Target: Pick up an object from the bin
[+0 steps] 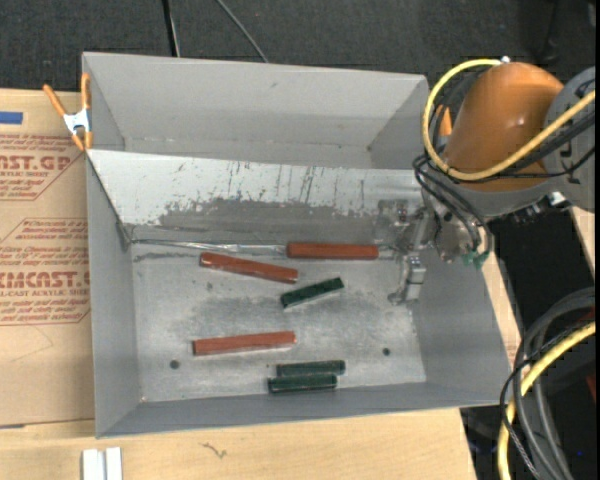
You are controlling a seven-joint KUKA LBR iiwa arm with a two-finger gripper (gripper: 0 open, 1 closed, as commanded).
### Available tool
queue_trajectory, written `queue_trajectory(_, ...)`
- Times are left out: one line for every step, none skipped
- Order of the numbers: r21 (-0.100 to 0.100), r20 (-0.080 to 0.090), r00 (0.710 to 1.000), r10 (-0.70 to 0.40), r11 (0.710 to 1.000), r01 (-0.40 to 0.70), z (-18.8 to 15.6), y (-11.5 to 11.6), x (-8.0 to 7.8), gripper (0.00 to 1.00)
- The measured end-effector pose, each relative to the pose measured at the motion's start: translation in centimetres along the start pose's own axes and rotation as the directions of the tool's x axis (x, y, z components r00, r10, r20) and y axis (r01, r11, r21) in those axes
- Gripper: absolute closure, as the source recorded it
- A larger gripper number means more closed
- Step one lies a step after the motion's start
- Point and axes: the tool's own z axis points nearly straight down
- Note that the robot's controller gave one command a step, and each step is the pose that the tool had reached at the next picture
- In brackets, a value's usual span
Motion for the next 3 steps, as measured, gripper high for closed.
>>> queue_trajectory(-0.003, -0.002, 0.969, -0.247, 0.969, 0.247, 13.0, 9.5, -1.5, 0.0)
queue_trajectory(-0.001, 0.002, 0.993, -0.119, 0.993, 0.119, 9.7, 7.8, -1.6, 0.0)
queue_trajectory(-0.002, 0.0, 0.995, -0.103, 0.995, 0.103, 8.4, 7.6, -0.6, 0.0)
